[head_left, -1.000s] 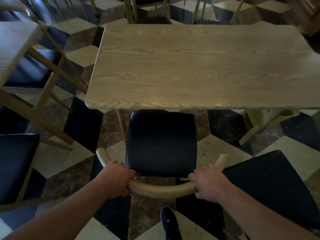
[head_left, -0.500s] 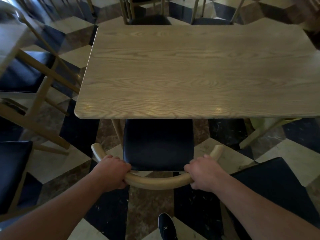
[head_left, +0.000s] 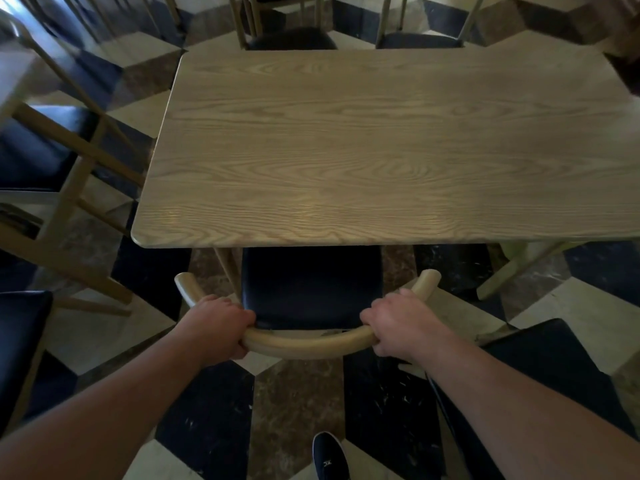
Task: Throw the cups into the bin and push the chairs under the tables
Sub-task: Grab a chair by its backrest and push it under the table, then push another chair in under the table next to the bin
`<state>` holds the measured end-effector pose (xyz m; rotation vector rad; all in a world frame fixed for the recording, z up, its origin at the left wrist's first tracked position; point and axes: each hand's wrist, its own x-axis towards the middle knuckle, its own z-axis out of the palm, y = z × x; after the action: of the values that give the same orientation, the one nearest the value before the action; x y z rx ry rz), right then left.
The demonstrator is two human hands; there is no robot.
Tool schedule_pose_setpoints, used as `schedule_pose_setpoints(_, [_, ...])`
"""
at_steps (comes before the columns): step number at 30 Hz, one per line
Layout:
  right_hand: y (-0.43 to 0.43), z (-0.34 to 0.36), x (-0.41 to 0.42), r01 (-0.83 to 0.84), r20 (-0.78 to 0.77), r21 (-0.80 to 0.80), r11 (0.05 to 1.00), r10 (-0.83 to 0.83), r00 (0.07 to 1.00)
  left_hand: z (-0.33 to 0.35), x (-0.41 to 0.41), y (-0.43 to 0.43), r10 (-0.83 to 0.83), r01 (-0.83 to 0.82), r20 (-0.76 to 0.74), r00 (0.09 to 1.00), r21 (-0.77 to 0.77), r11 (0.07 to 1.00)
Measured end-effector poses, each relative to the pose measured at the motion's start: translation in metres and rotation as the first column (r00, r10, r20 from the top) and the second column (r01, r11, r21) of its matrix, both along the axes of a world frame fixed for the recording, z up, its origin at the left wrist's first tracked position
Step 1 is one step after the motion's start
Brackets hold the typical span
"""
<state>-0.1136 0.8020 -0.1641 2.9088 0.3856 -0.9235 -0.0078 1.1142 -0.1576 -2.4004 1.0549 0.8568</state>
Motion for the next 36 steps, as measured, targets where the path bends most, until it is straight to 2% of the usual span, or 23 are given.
schedule_pose_setpoints(8, [-0.004,0.001,0.013,0.000,0.019,0.011,1.000,0.000,1.000,0.002,0.012,-0.006,0.004,-0.004,0.004,1.000,0.033,0.999])
schedule_pose_setpoints(12, [-0.001,0.001,0.010,0.043,0.070,-0.028,0.999,-0.041,0.997,0.007,0.010,-0.010,-0.005,0.000,0.072,0.997,0.067,0.998])
schedule_pose_setpoints(15, [0.005,0.001,-0.004,0.104,0.160,-0.025,0.994,-0.098,0.982,0.011,-0.003,-0.011,0.076,-0.082,0.125,0.989,0.046,0.996])
schedule_pose_setpoints(18, [0.006,0.010,-0.027,0.146,0.222,0.077,0.986,-0.160,0.962,0.024,-0.021,-0.018,0.180,-0.176,0.087,0.980,-0.048,0.983])
schedule_pose_setpoints(23, [-0.010,0.047,-0.084,0.244,0.327,0.175,0.954,-0.290,0.900,0.061,-0.059,-0.040,0.149,-0.133,0.051,0.987,-0.241,0.961])
schedule_pose_setpoints(28, [-0.028,0.094,-0.163,0.397,0.384,0.166,0.903,-0.430,0.817,0.099,-0.112,-0.068,0.034,-0.004,0.071,0.997,-0.383,0.924])
schedule_pose_setpoints(36, [-0.036,0.152,-0.338,0.626,0.498,0.137,0.768,-0.600,0.626,0.131,-0.233,-0.118,-0.104,0.145,0.109,0.989,-0.490,0.860])
